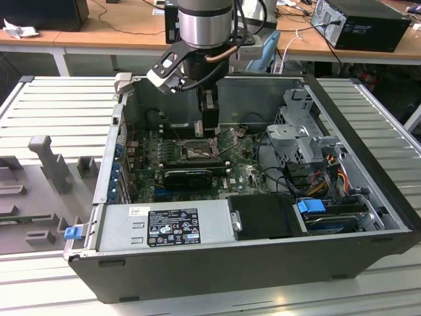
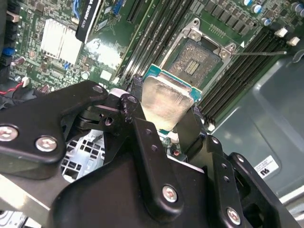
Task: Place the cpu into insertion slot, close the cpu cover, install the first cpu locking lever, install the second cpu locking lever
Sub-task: 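Place the cpu into insertion slot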
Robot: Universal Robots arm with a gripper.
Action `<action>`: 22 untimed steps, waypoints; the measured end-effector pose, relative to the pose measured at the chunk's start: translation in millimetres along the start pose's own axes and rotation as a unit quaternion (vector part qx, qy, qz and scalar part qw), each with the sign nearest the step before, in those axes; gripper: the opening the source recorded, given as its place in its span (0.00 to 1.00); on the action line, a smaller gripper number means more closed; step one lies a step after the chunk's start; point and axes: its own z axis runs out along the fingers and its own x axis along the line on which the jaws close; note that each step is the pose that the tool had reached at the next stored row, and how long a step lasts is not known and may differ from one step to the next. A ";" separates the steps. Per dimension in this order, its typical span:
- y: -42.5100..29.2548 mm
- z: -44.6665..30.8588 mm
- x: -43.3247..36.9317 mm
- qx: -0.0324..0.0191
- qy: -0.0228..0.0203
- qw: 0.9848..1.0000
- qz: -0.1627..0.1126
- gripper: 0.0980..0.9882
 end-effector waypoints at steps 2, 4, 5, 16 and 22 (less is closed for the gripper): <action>-2.7 6.6 0.0 0.000 0.000 1.000 0.000 0.49; -3.7 9.8 0.2 0.000 0.000 1.000 0.000 0.49; -4.0 11.9 0.5 0.000 0.000 1.000 0.000 0.49; -7.5 39.1 3.0 0.000 0.000 1.000 0.000 0.49; -8.9 51.9 14.0 0.000 0.000 1.000 0.000 0.49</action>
